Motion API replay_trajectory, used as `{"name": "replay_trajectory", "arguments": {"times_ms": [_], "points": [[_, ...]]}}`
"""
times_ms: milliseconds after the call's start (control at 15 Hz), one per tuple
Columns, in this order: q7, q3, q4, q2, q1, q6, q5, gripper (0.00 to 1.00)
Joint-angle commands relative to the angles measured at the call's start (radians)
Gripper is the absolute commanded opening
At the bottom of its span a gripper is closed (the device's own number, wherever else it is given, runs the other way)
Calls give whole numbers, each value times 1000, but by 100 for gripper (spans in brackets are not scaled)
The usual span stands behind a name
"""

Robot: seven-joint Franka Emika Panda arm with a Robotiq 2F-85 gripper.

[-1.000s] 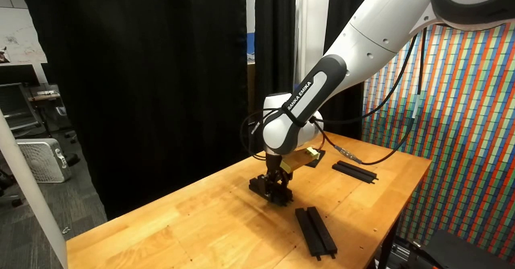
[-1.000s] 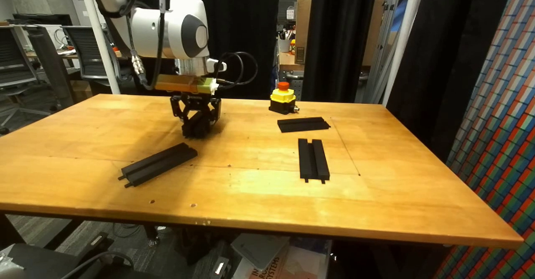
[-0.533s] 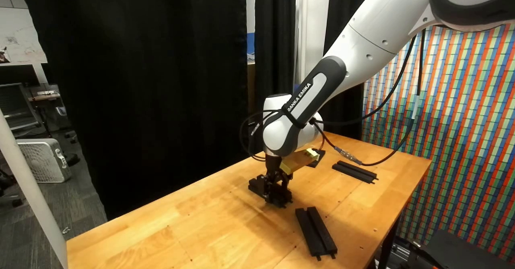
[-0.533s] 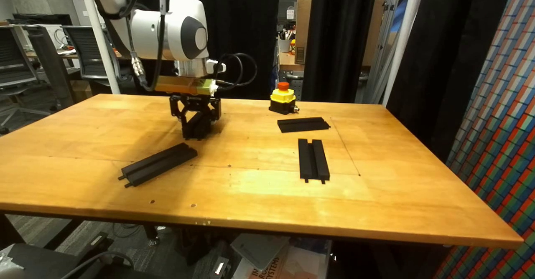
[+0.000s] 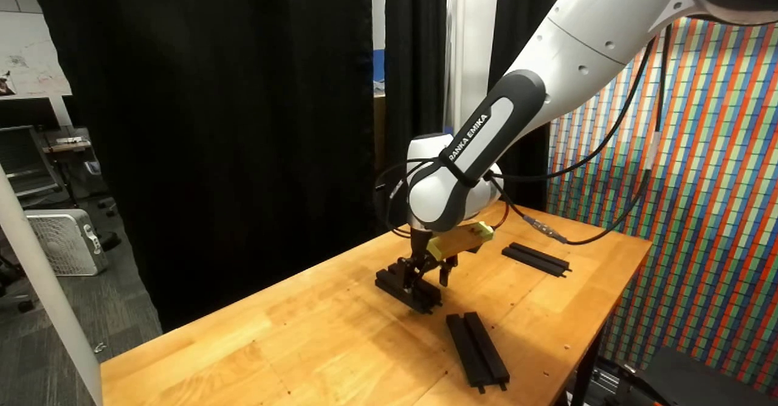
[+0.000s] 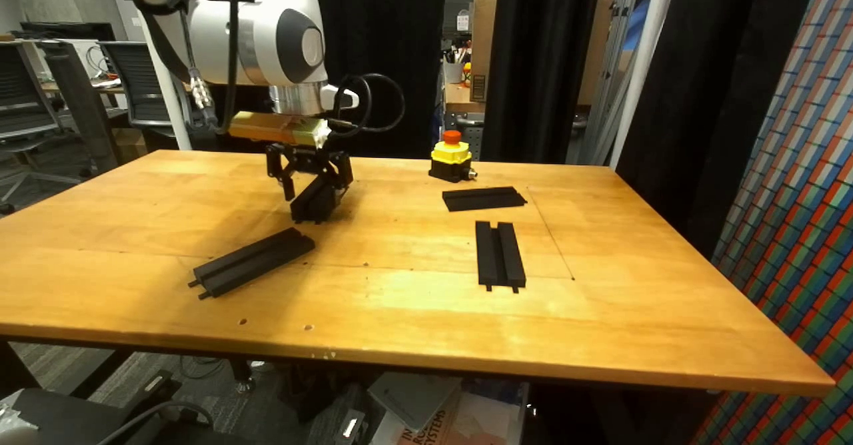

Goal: Arrange the black objects together

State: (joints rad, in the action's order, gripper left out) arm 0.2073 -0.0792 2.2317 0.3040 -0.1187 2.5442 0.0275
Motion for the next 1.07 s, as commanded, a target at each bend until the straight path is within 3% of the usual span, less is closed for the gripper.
{"name": "replay_trajectory", "arguments": {"times_ms": [0,200,467,1000], "points": [[217,56,196,-186,-50,52,48,100],[407,65,317,-278,-56,52,113,100],[577,24,411,-339,-35,31,163,100],[619,-43,432,-328,-35,28,96,100]]}}
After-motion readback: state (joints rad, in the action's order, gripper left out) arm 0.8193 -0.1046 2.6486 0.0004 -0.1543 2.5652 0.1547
